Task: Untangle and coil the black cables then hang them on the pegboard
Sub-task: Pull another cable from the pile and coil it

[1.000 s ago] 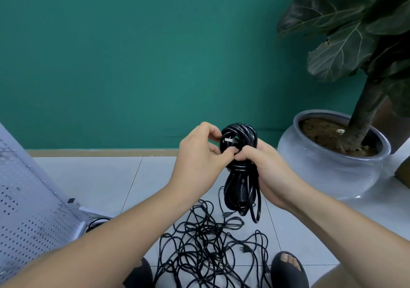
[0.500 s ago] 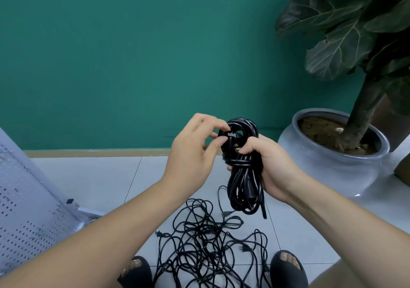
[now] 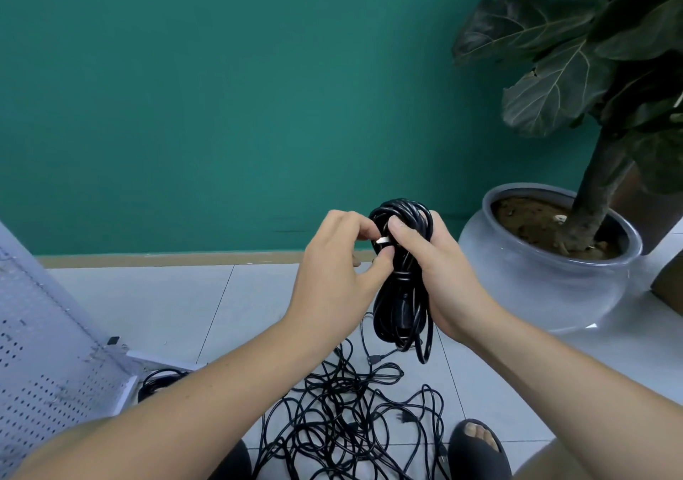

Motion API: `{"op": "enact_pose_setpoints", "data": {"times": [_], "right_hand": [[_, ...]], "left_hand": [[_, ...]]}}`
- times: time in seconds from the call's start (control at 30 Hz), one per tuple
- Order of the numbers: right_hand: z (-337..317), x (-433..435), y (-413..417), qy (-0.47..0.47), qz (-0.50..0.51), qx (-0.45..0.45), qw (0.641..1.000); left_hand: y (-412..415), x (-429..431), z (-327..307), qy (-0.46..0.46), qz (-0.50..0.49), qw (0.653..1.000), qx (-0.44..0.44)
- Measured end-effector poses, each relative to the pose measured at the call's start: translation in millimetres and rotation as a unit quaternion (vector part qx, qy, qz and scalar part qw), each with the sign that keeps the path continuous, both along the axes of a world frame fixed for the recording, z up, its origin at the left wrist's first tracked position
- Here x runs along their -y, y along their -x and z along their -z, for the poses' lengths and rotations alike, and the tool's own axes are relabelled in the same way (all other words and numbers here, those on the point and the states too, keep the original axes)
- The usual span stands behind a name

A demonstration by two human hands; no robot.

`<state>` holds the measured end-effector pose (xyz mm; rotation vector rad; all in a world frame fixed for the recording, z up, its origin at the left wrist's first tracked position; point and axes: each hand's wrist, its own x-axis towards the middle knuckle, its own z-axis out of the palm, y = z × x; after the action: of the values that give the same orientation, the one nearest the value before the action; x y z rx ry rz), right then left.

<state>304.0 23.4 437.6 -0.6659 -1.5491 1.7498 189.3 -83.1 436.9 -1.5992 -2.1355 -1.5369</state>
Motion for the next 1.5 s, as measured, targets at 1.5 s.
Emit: {"op": "enact_pose_setpoints", "data": {"times": [1.5], "right_hand": [[-2, 45, 114, 0.071, -0.169, 0.081, 0.98]], "left_hand": [[135, 109, 2, 0.169, -0.075, 0.979, 0.09]]}}
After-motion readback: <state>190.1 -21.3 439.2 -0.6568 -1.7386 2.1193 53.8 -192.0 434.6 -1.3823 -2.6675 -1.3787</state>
